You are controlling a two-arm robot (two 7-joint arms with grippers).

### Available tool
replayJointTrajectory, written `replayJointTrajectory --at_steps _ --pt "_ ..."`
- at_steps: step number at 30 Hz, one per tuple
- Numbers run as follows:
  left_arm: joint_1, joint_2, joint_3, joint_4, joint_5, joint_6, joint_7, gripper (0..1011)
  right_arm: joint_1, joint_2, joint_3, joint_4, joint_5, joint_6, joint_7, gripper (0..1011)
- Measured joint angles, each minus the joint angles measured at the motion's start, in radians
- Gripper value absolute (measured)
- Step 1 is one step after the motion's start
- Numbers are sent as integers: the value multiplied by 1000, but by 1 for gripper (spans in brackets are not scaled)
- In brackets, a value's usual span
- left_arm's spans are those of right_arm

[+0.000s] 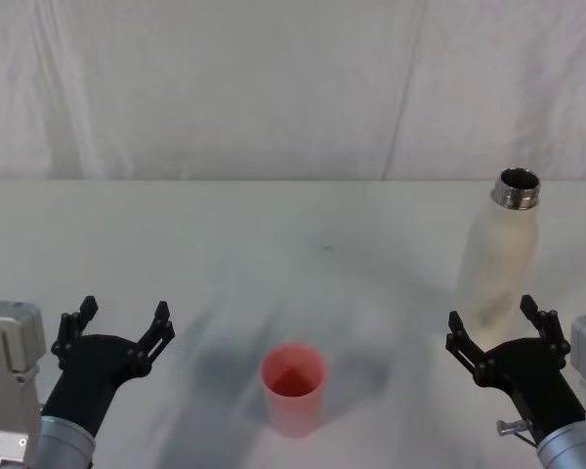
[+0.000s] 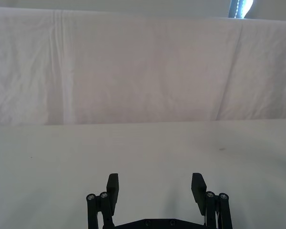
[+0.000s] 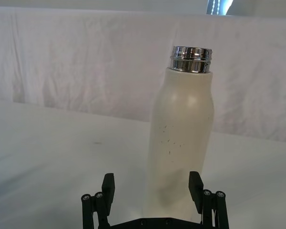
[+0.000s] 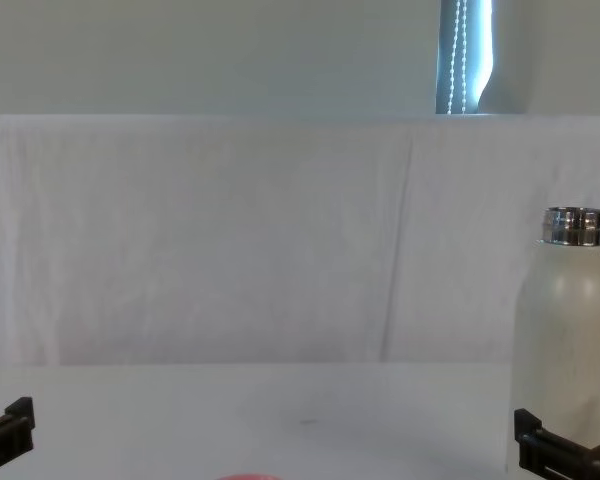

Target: Grasp the thermos with one hand and pour water into the cup lid.

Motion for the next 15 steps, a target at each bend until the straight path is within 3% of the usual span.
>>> replayJointTrajectory --at_steps 15 --pt "0 0 0 0 0 0 0 1001 0 0 0 0 0 0 0 1001"
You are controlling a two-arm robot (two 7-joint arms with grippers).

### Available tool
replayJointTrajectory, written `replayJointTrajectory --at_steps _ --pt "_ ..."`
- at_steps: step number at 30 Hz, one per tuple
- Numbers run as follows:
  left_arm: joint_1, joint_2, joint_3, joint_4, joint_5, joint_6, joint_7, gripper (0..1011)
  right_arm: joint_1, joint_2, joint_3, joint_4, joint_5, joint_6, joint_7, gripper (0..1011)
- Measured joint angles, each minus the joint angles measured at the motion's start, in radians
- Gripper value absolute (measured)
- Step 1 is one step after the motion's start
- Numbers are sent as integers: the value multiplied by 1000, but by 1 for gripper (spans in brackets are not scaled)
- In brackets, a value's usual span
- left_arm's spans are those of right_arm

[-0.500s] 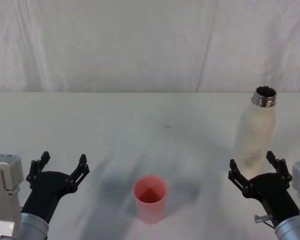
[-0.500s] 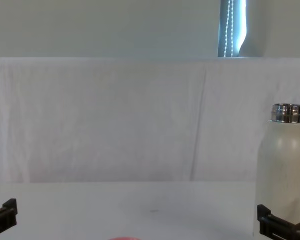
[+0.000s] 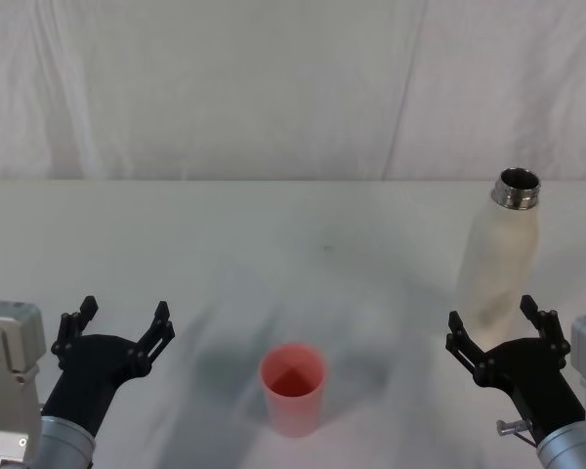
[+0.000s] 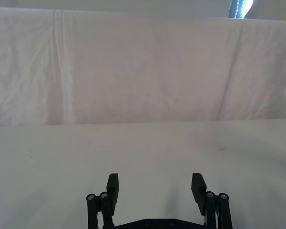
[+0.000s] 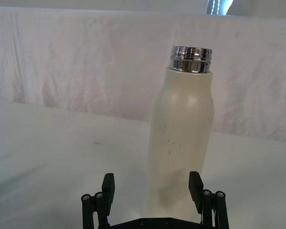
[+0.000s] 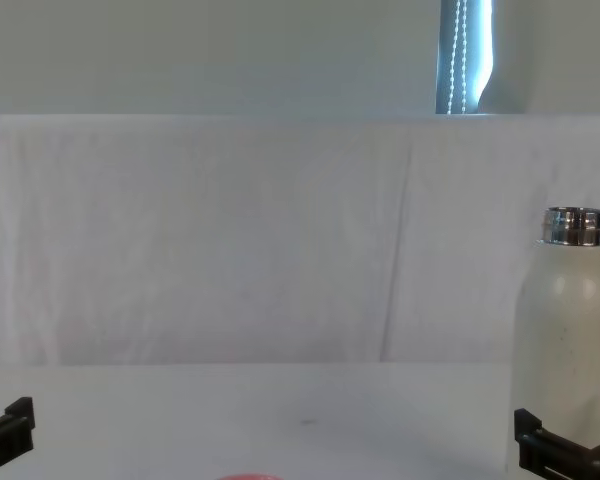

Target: Grasp the thermos with one hand and pour water into the cup lid.

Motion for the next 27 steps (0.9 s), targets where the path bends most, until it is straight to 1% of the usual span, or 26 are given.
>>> replayJointTrajectory --at_steps 27 --pt "0 0 0 0 0 0 0 1001 0 0 0 0 0 0 0 1001"
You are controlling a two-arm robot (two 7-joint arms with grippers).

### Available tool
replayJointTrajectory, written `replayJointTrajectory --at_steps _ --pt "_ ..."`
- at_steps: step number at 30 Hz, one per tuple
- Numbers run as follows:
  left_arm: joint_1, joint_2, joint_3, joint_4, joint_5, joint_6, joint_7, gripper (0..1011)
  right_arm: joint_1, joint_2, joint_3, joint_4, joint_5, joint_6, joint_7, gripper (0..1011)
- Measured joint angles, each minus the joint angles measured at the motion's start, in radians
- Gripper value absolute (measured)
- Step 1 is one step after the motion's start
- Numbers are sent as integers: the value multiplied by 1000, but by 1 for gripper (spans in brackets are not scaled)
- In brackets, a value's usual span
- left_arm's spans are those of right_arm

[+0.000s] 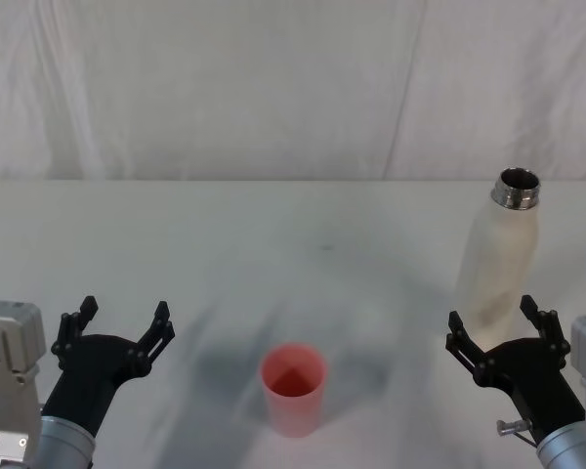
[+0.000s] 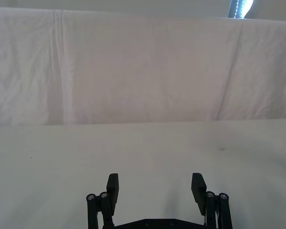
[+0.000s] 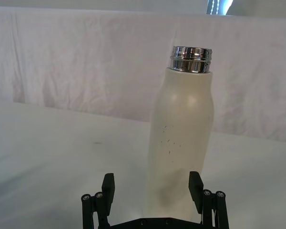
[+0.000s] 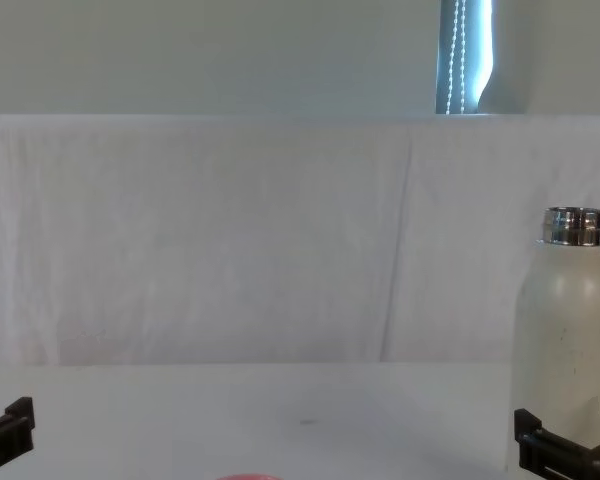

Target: Grasp the thermos with one hand and pour water into the cup lid.

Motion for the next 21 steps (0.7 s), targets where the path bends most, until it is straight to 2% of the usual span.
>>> replayJointTrajectory --at_steps 21 --pt "0 0 0 0 0 0 0 1001 0 0 0 0 0 0 0 1001"
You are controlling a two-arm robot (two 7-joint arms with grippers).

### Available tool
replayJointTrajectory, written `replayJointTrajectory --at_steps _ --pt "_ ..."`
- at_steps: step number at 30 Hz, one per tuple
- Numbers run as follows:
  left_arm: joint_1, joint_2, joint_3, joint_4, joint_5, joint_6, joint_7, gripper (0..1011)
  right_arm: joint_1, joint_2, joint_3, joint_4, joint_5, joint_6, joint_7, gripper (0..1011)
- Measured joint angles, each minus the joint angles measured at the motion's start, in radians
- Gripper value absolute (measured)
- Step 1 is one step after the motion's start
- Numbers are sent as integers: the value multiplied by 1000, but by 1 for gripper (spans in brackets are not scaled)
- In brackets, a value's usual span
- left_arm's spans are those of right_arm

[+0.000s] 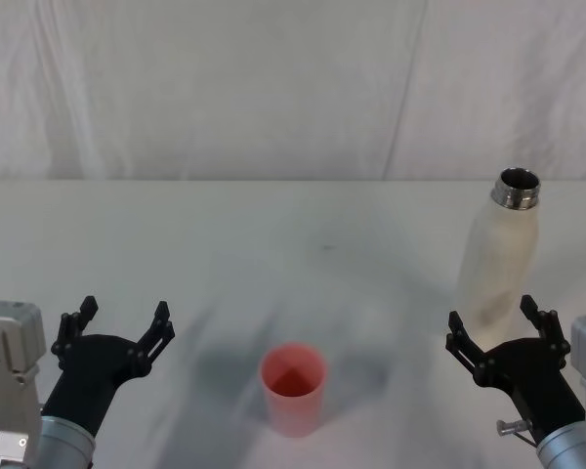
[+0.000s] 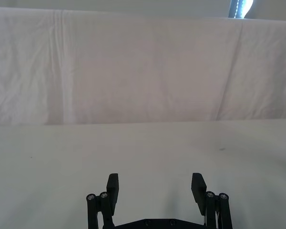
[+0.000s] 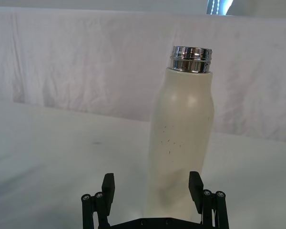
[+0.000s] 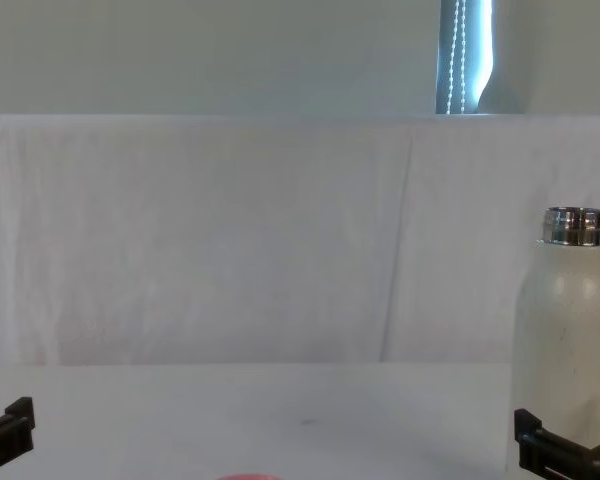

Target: Grasp the thermos with one hand and pour water into the cup lid.

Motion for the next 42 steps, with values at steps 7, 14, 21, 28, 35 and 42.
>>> replayJointTrajectory --at_steps 7,14,21,28,35,42 --pt "0 0 0 0 0 0 0 1001 0 0 0 0 0 0 0 1001" --pt "0 0 0 0 0 0 0 1001 0 0 0 0 0 0 0 1001" --pt "0 0 0 0 0 0 0 1001 0 0 0 0 0 0 0 1001" --pt "0 0 0 0 0 0 0 1001 0 0 0 0 0 0 0 1001" --pt "0 0 0 0 0 0 0 1001 0 0 0 0 0 0 0 1001" --pt "0 0 0 0 0 0 0 1001 0 0 0 0 0 0 0 1002"
